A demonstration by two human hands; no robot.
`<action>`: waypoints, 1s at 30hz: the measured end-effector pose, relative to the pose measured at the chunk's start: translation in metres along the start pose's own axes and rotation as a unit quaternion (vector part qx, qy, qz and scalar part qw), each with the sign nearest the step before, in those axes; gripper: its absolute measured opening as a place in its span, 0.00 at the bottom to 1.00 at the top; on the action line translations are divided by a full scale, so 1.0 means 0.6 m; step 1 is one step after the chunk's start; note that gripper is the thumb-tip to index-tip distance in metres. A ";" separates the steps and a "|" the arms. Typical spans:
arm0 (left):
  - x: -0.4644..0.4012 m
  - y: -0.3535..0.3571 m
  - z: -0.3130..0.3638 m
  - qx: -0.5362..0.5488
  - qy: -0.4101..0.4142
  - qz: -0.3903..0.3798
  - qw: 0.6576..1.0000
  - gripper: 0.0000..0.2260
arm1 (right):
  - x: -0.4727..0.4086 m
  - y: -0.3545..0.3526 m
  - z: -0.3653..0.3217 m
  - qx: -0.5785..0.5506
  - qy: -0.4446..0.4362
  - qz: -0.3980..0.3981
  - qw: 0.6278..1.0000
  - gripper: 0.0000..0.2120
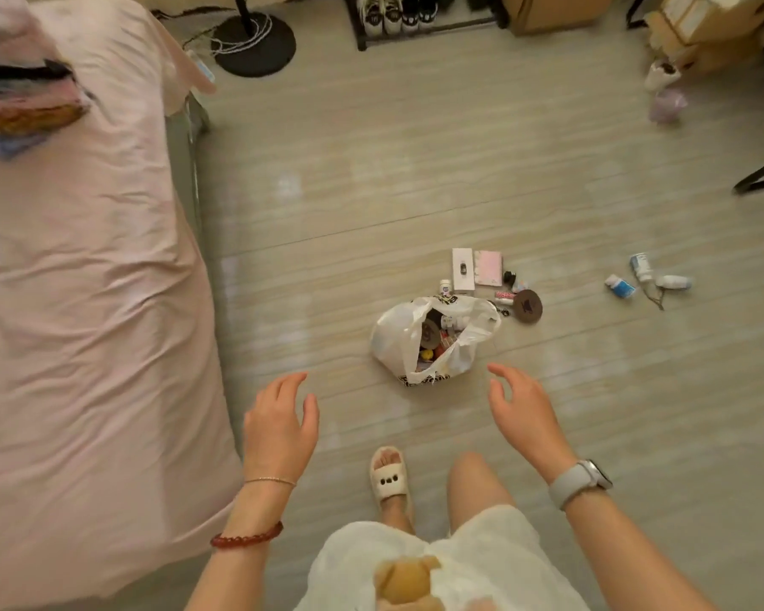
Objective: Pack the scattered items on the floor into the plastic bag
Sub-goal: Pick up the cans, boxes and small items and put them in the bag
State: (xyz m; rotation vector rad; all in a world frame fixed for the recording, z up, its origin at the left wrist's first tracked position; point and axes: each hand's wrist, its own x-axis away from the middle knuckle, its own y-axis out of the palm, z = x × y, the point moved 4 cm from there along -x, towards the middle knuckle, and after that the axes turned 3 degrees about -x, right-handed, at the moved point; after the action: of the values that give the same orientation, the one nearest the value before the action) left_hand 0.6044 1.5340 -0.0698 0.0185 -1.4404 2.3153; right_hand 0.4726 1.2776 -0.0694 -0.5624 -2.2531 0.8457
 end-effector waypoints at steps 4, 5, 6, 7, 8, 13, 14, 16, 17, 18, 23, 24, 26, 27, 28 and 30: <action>-0.025 -0.022 -0.057 0.048 -0.109 -0.005 0.993 0.15 | -0.035 0.003 -0.037 0.027 0.004 -0.042 0.999 0.16; -0.037 -0.019 -0.062 0.054 -0.133 -0.013 0.990 0.16 | -0.053 0.005 -0.043 0.030 0.013 -0.054 0.998 0.16; -0.050 -0.015 -0.065 0.059 -0.151 -0.022 0.986 0.17 | -0.073 0.007 -0.050 0.029 0.021 -0.065 0.997 0.16; -0.067 -0.010 -0.065 0.066 -0.165 -0.033 0.984 0.18 | -0.095 0.009 -0.059 0.029 0.027 -0.074 0.996 0.17; -0.088 -0.006 -0.063 0.074 -0.171 -0.045 0.981 0.19 | -0.119 0.009 -0.069 0.027 0.032 -0.080 0.996 0.17; -0.302 -0.006 -0.024 0.051 -0.111 -0.076 0.990 0.19 | -0.284 0.010 -0.127 -0.009 0.060 -0.081 0.995 0.16; -0.361 -0.013 -0.009 0.033 -0.093 -0.083 0.992 0.19 | -0.324 0.010 -0.139 -0.015 0.072 -0.081 0.994 0.17; -0.484 -0.036 0.030 0.001 -0.056 -0.092 0.994 0.19 | -0.406 0.004 -0.170 -0.030 0.098 -0.084 0.991 0.17; -0.547 -0.052 0.053 -0.010 -0.037 -0.094 0.995 0.19 | -0.450 -0.003 -0.190 -0.037 0.106 -0.089 0.990 0.18; -0.609 -0.069 0.078 -0.022 -0.012 -0.095 0.995 0.19 | -0.491 -0.014 -0.213 -0.049 0.113 -0.086 0.989 0.18; -0.880 -0.155 0.209 -0.040 0.069 -0.060 0.995 0.19 | -0.668 -0.093 -0.335 -0.092 0.124 -0.029 0.988 0.17; -0.917 -0.164 0.233 -0.031 0.079 -0.058 0.995 0.19 | -0.696 -0.111 -0.354 -0.097 0.124 -0.019 0.987 0.17; -0.986 -0.165 0.281 -0.028 0.105 -0.072 0.991 0.17 | -0.755 -0.144 -0.382 -0.111 0.126 0.004 0.986 0.18; -1.014 -0.159 0.303 -0.033 0.120 -0.087 0.988 0.17 | -0.780 -0.158 -0.390 -0.115 0.129 0.015 0.985 0.18; -1.047 -0.149 0.328 -0.039 0.138 -0.106 0.984 0.18 | -0.807 -0.172 -0.395 -0.119 0.137 0.028 0.983 0.18; -1.122 -0.120 0.387 -0.050 0.182 -0.147 0.971 0.18 | -0.864 -0.199 -0.395 -0.128 0.163 0.063 0.976 0.18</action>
State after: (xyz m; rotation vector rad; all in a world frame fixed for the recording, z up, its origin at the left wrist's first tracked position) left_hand 1.1986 1.1360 -0.0507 -0.1987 -1.2673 1.8864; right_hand 0.9794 0.9905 -0.0712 -0.9023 -2.0484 0.4804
